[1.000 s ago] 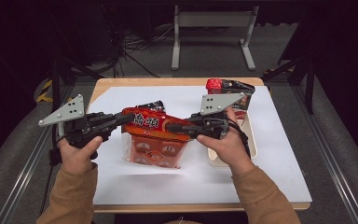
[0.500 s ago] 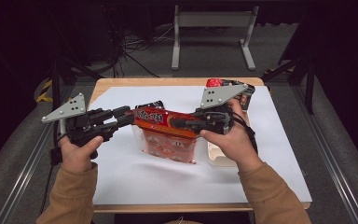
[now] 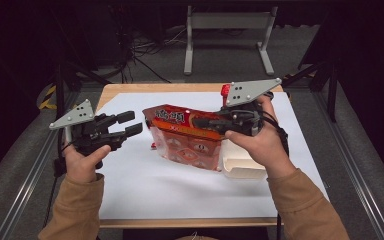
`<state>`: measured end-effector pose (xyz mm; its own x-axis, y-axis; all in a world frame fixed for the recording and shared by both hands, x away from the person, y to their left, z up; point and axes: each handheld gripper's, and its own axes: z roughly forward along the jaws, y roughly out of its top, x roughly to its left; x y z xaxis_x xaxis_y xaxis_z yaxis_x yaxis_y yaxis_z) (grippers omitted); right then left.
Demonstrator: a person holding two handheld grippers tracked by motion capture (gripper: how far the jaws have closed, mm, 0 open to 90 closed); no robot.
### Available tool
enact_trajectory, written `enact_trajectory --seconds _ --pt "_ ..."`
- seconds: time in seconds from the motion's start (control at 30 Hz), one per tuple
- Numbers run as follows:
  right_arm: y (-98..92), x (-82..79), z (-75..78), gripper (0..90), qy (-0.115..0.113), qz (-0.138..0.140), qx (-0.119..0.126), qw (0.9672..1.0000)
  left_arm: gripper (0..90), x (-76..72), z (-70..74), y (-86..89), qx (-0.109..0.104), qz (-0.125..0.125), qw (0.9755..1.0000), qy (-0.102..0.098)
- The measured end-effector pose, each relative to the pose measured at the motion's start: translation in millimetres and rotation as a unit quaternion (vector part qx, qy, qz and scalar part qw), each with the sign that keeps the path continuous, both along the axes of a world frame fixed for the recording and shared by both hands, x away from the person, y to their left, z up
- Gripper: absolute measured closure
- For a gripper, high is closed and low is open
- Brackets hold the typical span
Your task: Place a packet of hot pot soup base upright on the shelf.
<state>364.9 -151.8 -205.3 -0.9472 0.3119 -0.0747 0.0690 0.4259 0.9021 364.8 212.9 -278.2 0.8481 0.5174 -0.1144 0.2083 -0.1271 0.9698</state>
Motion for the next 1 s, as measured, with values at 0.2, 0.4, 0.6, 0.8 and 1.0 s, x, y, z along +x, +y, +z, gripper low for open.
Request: enact_trajectory --seconds 0.2,0.4,0.6,0.8,1.0 --pt "-8.9 -0.4 13.7 90.0 -0.007 -0.010 0.004 0.9999 45.2 6.8 -6.0 2.7 0.008 0.008 0.9999 0.008" --pt "-14.2 -2.6 25.7 90.0 -0.022 -0.024 -0.007 0.9995 41.8 16.9 -16.7 5.7 0.011 0.029 0.9994 0.014" --pt "-20.5 -2.6 32.4 90.0 -0.028 -0.034 -0.010 0.9990 41.0 23.9 -24.0 8.5 0.022 0.039 0.9988 0.019" --pt "-30.6 -1.3 36.4 90.0 -0.031 -0.050 -0.011 0.9982 38.7 30.8 -32.6 12.1 0.051 0.054 0.9972 0.005" --pt "-43.3 0.4 40.1 90.0 -0.034 -0.069 -0.013 0.9969 38.0 37.7 -42.0 15.3 0.051 0.053 0.9973 0.010"
